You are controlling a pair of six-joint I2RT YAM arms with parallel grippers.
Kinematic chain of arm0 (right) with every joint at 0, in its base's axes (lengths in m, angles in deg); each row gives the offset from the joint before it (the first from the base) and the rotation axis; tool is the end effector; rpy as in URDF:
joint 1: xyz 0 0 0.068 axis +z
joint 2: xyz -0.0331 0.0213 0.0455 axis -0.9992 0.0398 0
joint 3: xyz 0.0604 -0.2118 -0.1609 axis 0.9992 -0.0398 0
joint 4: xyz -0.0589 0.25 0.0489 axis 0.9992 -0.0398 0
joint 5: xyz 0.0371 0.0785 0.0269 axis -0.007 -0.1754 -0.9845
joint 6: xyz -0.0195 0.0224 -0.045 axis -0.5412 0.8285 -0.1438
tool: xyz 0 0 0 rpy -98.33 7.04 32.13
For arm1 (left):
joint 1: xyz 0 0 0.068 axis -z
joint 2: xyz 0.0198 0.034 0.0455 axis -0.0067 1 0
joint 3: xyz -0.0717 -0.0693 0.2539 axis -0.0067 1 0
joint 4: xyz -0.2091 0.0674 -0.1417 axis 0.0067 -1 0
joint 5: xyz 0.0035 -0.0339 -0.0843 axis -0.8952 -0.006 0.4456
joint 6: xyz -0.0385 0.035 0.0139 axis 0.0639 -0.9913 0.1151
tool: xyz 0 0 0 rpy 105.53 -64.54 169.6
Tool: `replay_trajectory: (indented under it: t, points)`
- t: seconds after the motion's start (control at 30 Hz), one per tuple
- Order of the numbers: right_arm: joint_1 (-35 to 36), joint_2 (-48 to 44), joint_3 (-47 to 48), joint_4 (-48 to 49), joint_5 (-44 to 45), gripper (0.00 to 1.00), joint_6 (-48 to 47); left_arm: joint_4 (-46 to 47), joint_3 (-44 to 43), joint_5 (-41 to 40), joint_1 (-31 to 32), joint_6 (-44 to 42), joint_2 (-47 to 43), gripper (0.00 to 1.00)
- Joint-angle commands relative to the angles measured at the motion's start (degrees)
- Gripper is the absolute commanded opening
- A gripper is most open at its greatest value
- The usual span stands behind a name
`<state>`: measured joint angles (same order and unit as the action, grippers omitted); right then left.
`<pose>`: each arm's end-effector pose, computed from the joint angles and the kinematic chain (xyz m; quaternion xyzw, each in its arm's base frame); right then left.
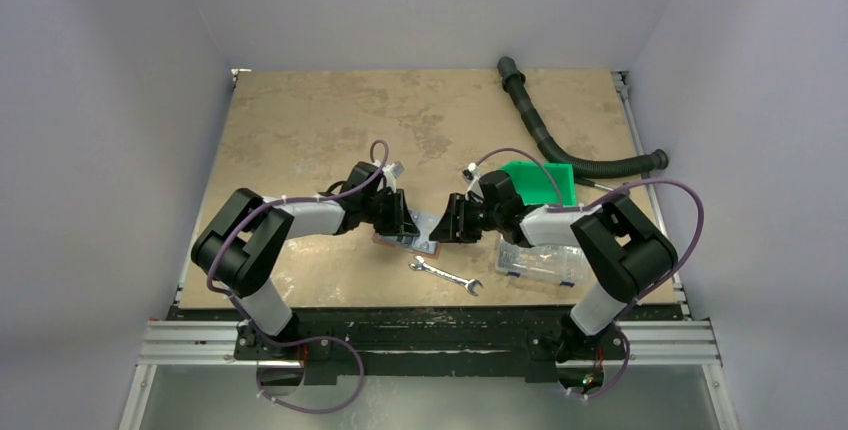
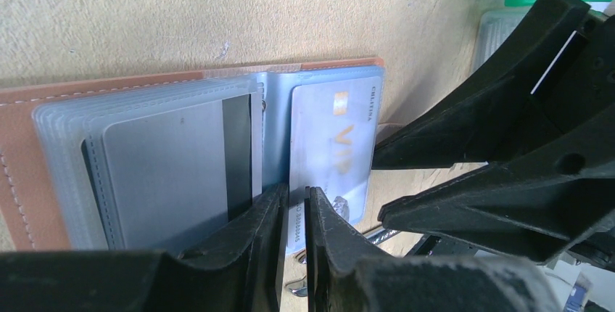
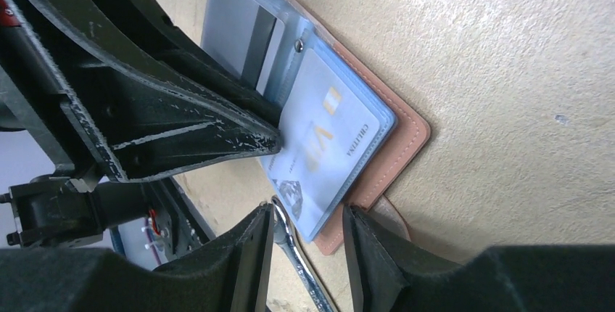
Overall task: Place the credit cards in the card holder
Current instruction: Insert the credit card into the card holder.
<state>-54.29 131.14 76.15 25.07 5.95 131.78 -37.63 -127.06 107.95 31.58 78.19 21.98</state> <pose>0.2400 0.1791 0.1347 -0.0320 0.8832 0.4317 0.1804 0.2563 -0.1731 0.1313 0.0105 0.9171 -0.3651 0.1598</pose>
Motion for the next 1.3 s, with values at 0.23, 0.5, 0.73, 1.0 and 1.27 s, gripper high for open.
replay_trajectory:
  t: [0.23,0.5,0.73,1.0,1.27]
  points:
    - [0.24,1.19,1.46,4.1,-0.92,0.47,0.87,-1.51,1.61,-0.22,0.62,-0.55,0.74,0.18]
    - [0.33,-0.81,1.09,4.93,-1.35,0.4,1.61,-1.63,1.7,-0.32,0.61,-0.52,0.56,0.18]
    - [0.56,-3.04,1.03,3.81,-1.82,0.31,1.38,-1.54,1.63,-0.07,0.62,-0.46,0.44,0.19]
    - [0.93,-1.66,1.35,7.6,-3.91,0.26,3.44,-3.51,0.16,0.66,0.62,-0.62,-3.0,0.39]
    - [0.93,0.17,1.61,10.6,-5.11,0.31,5.01,-5.41,-0.84,0.51,0.62,-0.8,-5.61,0.47]
